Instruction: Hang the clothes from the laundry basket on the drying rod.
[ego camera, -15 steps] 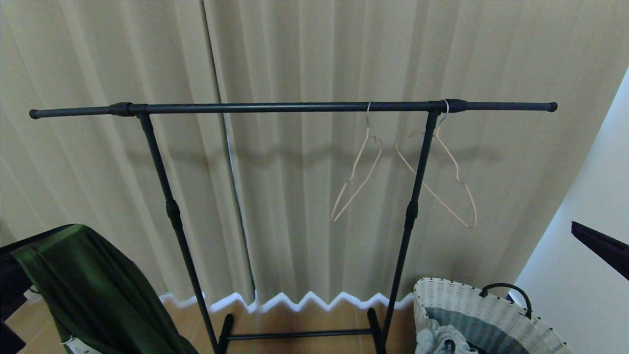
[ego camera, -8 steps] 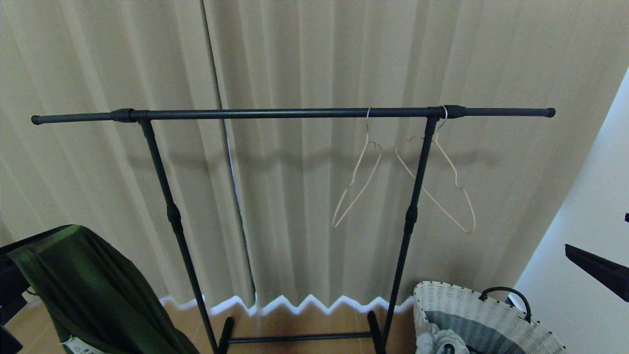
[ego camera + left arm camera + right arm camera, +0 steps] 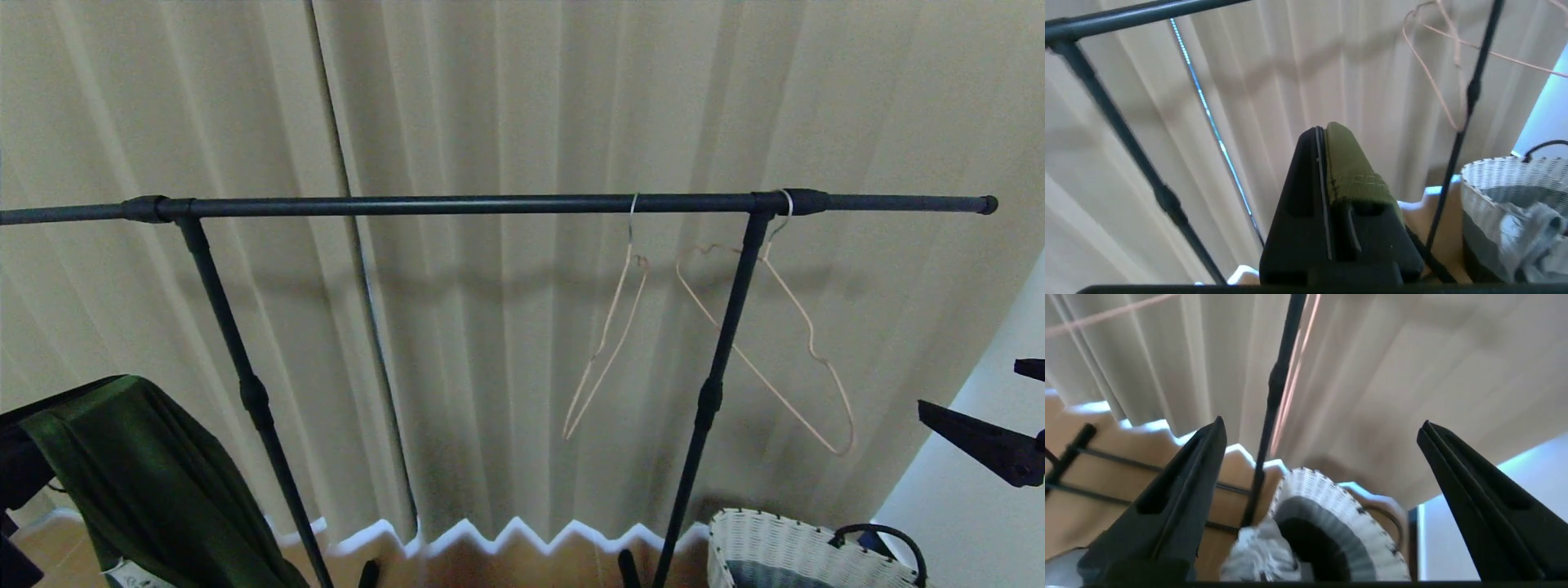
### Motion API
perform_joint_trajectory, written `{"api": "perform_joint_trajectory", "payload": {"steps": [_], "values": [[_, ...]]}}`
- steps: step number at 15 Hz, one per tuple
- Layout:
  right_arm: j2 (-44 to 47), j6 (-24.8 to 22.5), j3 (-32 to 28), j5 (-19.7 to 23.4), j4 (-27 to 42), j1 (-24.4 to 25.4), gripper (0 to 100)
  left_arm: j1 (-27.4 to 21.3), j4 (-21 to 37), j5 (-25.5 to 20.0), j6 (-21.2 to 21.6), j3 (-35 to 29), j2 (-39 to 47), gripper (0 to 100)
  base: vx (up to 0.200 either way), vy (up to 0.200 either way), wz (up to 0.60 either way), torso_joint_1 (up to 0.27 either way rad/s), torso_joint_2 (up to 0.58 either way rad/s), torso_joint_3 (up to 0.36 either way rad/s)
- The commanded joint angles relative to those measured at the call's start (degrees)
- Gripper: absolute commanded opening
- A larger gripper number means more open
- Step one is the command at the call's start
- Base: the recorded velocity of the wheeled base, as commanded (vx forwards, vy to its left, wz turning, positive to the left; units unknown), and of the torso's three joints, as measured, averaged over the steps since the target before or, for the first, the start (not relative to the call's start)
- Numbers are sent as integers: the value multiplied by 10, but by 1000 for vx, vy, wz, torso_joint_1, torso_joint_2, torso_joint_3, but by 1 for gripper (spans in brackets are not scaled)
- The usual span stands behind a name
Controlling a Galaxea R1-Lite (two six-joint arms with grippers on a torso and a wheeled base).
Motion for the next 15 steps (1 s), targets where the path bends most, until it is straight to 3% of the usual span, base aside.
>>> {"api": "perform_joint_trajectory", "payload": {"steps": [1,7,9,13,15], "values": [[41,14,-15,0,0,0,100,0,0,0,0,1,2,0,200,0,0,7,7,2],[153,53,-58,0,0,7,100,0,-3,0,3,9,-1,0,33,0,0,0,2,0],[197,76,-76,-3,0,30,100,0,-3,0,3,8,-2,0,0,0,0,0,0,0],[312,115,-134,-59,-2,46,100,0,-3,0,3,9,-2,0,0,0,0,0,0,0],[345,132,-169,-64,0,47,100,0,-3,0,3,9,-2,0,0,0,0,0,0,0]]}}
